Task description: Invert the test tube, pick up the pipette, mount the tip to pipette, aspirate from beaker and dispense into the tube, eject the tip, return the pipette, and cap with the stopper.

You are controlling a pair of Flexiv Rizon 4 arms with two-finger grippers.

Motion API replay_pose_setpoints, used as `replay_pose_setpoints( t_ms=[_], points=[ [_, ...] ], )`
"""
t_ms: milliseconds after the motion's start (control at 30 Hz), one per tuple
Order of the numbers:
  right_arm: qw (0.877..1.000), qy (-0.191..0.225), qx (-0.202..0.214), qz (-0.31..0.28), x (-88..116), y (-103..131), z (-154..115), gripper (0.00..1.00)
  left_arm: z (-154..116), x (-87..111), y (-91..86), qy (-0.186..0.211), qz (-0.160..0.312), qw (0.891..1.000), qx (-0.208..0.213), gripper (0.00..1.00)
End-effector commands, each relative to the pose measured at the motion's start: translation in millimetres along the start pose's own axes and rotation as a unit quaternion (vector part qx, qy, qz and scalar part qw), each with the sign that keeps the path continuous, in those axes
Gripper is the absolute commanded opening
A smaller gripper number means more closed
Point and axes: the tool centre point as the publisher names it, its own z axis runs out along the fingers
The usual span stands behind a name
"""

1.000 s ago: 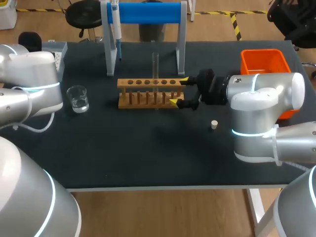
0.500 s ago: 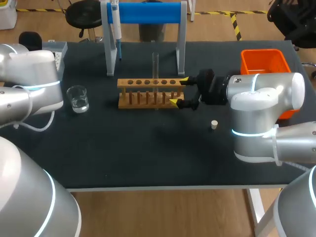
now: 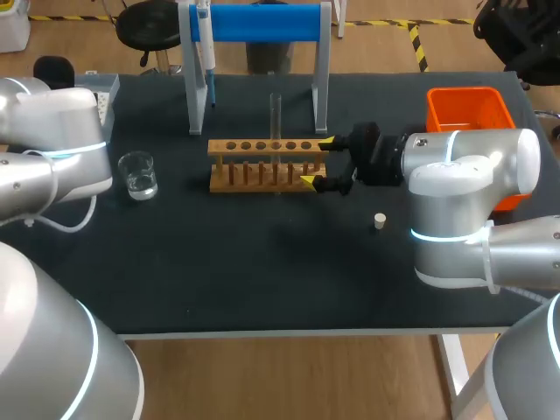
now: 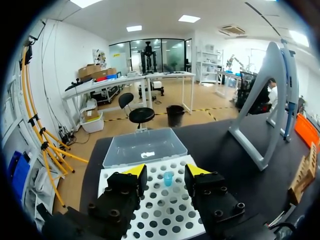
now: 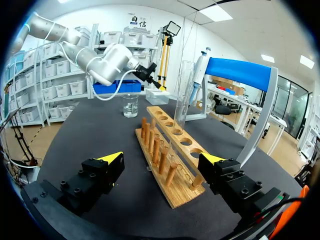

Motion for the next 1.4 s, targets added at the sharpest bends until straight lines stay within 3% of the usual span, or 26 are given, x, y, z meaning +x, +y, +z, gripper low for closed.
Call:
replay_pose_setpoints(
  t_ms=[33, 500, 867, 1067, 1400],
  points=[
    [1.000, -0.002, -0.001, 0.000, 0.9, -0.9, 0.4, 1.00, 3.8, -2.2, -0.7, 0.004, 0.001, 1.000, -0.002, 0.47],
    [1.000, -0.002, -0.001, 0.000, 0.9, -0.9, 0.4, 1.00, 6.6, -2.0, 0.4, 0.007, 0.000, 1.000, -0.004, 0.44],
    [1.000, -0.002, -0.001, 0.000, 0.9, -0.9, 0.4, 1.00, 6.7, -2.2, 0.3, 0.006, 0.001, 1.000, -0.004, 0.21],
    [1.000, -0.002, -0.001, 0.000, 0.9, -0.9, 0.4, 1.00, 6.6, -2.0, 0.3, 0.006, 0.001, 1.000, -0.004, 0.01],
    [1.000, -0.002, -0.001, 0.000, 0.9, -0.9, 0.4, 1.00, 4.6, -2.4, -2.0, 0.005, 0.003, 1.000, -0.002, 0.00]
  ],
)
